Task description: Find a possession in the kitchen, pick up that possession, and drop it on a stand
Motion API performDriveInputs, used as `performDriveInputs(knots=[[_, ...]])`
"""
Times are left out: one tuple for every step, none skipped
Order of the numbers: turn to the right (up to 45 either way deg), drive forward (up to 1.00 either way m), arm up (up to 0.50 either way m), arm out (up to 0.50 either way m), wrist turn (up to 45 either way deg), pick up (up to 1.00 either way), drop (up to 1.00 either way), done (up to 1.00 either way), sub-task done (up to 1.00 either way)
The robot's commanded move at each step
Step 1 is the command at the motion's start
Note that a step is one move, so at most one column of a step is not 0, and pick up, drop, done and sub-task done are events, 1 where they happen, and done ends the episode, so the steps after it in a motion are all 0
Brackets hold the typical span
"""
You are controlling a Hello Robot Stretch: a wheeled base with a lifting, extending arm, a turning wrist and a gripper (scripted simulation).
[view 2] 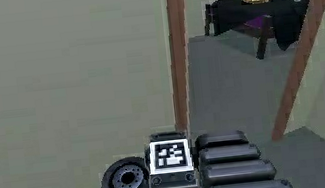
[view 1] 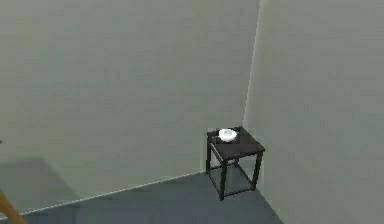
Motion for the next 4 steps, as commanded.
performDriveInputs(knots=[[0.0, 0.90, 0.00, 0.00, 0.0, 0.00, 0.00, 0.00, 0.00], [-39.0, 0.00, 0.00, 0.00, 0.0, 0.00, 0.00, 0.00, 0.00], [0.0, 0.05, 0.00, 0.00, 0.0, 0.00, 0.00, 0.00, 0.00], [45.0, 0.00, 0.00, 0.00, 0.0, 0.00, 0.00, 0.00, 0.00]])
